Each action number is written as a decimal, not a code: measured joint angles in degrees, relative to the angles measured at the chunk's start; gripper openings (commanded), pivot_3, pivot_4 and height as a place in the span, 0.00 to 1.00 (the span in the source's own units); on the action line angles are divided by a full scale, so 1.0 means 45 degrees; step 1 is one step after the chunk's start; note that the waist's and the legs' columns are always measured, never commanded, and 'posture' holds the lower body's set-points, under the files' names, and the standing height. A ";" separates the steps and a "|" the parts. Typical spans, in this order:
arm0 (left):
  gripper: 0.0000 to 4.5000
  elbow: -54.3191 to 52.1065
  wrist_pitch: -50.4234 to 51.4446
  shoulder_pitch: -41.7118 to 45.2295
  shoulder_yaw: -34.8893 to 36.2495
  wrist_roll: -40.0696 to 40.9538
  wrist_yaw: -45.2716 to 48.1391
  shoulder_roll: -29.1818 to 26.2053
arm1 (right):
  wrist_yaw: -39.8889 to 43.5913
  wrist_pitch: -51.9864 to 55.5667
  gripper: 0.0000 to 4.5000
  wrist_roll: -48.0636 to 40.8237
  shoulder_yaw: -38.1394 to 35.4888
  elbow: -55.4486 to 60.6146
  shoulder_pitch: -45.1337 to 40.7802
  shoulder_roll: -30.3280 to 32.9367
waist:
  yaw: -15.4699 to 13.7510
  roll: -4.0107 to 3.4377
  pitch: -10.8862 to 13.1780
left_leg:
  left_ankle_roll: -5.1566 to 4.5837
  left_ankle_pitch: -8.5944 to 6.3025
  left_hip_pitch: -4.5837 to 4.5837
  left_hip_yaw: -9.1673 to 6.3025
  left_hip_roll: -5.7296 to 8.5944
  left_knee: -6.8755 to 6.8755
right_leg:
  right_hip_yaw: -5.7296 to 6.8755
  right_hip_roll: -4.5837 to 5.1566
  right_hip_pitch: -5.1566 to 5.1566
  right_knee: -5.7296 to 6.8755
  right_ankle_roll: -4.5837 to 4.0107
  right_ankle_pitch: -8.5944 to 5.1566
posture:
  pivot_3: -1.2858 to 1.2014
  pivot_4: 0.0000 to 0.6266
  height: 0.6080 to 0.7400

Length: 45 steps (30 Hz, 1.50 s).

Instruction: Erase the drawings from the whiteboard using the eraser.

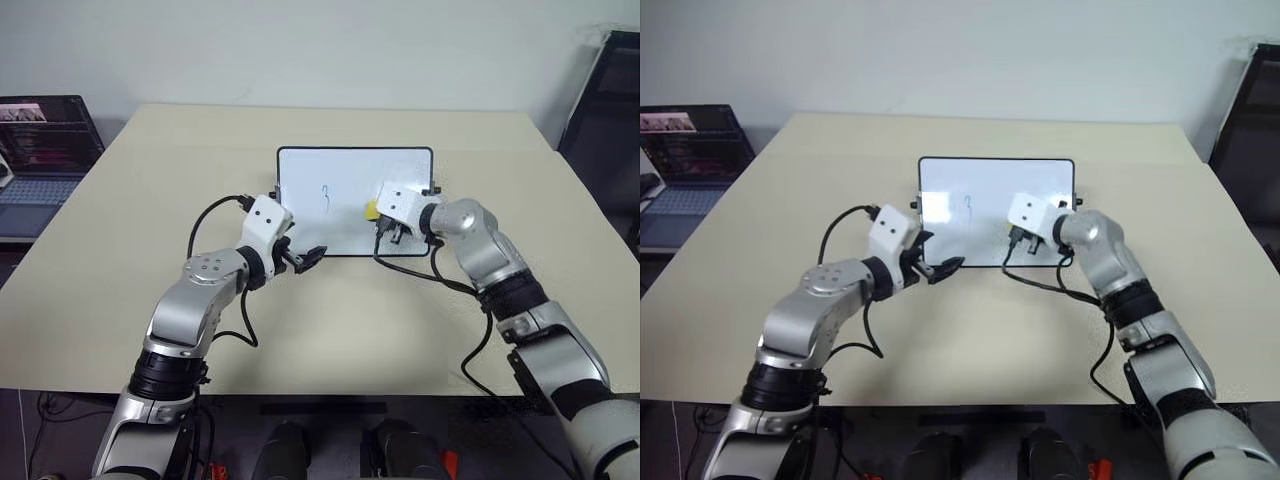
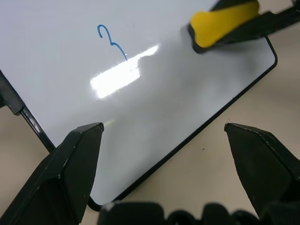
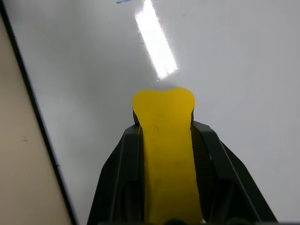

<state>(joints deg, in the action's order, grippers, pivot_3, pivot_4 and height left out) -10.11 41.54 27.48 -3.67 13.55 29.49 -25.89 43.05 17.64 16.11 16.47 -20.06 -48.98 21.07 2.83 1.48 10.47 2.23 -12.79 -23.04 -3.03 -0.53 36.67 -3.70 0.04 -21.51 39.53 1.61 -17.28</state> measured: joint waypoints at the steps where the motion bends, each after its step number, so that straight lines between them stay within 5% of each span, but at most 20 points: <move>1: 1.00 0.0056 -0.0102 -0.0013 0.0240 0.0015 -0.0182 0.0161 | 0.0072 0.0394 0.22 -0.0359 -0.0277 0.0762 0.0267 -0.0098 | 0.0029 0.0000 0.0003 | 0.0000 0.0000 -0.0011 0.0009 -0.0001 -0.0011 | 0.0000 0.0000 -0.0022 0.0000 0.0000 0.0000 | 0.52 0.24 1.00; 9: 1.00 -0.0069 -0.0182 -0.1470 0.1935 0.0151 -0.0828 -0.0303 | -0.0195 0.1870 0.22 -0.2175 -0.1816 0.6028 0.3078 -0.0019 | -0.0051 0.0002 0.0002 | 0.0003 -0.0002 -0.0136 -0.0009 0.0006 -0.0117 | 0.0001 0.0028 -0.0125 -0.0126 -0.0003 0.0000 | 0.52 0.24 1.00; 15: 1.00 -0.0297 -0.0184 -0.1960 0.2367 0.0264 -0.0857 -0.0409 | -0.0915 0.1738 0.22 -0.2857 -0.2685 0.7092 0.4726 0.0233 | -0.0250 0.0003 0.0001 | 0.0003 0.0000 -0.0182 -0.0016 0.0007 -0.0113 | 0.0012 0.0029 -0.0166 -0.0122 -0.0004 0.0001 | 0.52 0.24 1.00; 24: 1.00 -0.1216 -0.0178 -0.2243 0.2123 0.0407 -0.1193 0.0313 | -0.2551 0.0944 0.22 -0.3665 -0.3106 0.7655 0.7243 -0.1156 | -0.0188 0.0008 -0.0002 | 0.0004 0.0001 -0.0159 0.0010 0.0004 -0.0109 | 0.0007 0.0017 -0.0162 -0.0101 -0.0003 0.0002 | 0.52 0.24 1.00; 35: 1.00 -0.1182 -0.0196 -0.1517 0.1878 0.0465 -0.1416 0.0680 | -0.2947 0.0345 0.22 -0.3636 -0.2591 0.7220 0.6057 -0.1019 | -0.0204 0.0008 -0.0003 | 0.0004 0.0002 -0.0155 0.0010 0.0000 -0.0103 | 0.0024 0.0005 -0.0158 -0.0098 -0.0001 0.0004 | 0.52 0.24 1.00; 45: 1.00 -0.0136 0.0647 0.0247 0.1450 0.0387 -0.1427 0.0435 | -0.2666 -0.0830 0.22 -0.1705 -0.0343 0.2500 0.0231 -0.0969 | -0.0204 0.0009 -0.0003 | 0.0007 0.0003 -0.0161 0.0019 -0.0001 -0.0092 | 0.0036 0.0003 -0.0164 -0.0104 -0.0001 0.0008 | 0.52 0.24 1.00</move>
<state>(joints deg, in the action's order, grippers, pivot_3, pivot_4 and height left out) -10.72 44.45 28.59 2.85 15.29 23.07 -23.93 31.05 13.91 8.44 14.93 -8.81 -47.94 16.71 1.91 1.52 10.45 2.26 -12.78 -23.76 -2.95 -0.54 36.26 -3.54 0.05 -22.25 39.06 1.61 -17.24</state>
